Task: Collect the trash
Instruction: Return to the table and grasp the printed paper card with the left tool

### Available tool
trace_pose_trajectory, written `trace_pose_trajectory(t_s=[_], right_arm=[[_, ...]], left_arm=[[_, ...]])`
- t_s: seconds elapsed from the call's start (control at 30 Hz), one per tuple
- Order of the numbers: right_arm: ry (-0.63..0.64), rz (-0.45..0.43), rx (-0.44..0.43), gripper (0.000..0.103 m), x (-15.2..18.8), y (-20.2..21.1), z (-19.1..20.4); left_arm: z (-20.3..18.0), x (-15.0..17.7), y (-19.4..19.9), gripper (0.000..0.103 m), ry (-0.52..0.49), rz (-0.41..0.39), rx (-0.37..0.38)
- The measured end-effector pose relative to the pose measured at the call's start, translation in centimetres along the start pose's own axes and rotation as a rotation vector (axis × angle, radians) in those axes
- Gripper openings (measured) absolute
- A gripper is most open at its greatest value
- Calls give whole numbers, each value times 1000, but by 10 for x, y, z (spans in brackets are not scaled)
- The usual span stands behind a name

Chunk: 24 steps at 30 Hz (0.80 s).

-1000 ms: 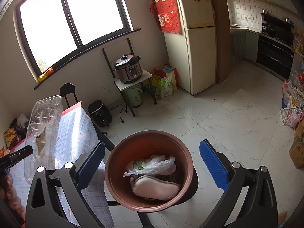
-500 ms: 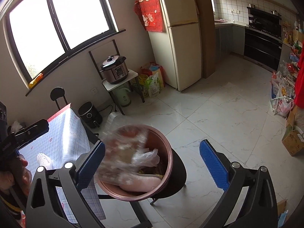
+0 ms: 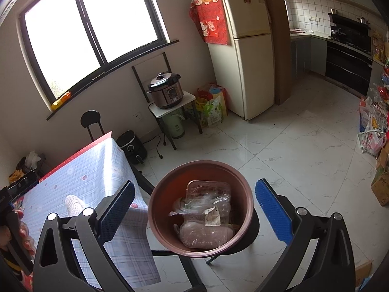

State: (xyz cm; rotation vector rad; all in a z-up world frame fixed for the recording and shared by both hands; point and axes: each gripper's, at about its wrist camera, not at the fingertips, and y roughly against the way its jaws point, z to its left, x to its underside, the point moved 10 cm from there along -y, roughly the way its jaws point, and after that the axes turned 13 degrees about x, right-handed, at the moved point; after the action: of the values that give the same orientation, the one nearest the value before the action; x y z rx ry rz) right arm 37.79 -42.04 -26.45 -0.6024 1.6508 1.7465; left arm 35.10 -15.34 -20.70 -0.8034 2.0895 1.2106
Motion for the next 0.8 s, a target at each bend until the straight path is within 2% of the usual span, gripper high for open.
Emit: trace_pose_trajectory(t_s=[0.23, 0.43, 0.63, 0.8], right_arm=[[61, 5, -76, 98, 17, 16, 79], [149, 49, -153, 98, 45, 25, 152], [251, 103, -217, 98, 75, 30, 217], [318, 135, -231, 98, 96, 33, 247]], left_arm=[[90, 16, 98, 95, 114, -58, -140], [149, 59, 155, 95, 191, -41, -235], [177, 126, 155, 95, 173, 105, -274], [173, 184, 127, 95, 128, 262, -233]])
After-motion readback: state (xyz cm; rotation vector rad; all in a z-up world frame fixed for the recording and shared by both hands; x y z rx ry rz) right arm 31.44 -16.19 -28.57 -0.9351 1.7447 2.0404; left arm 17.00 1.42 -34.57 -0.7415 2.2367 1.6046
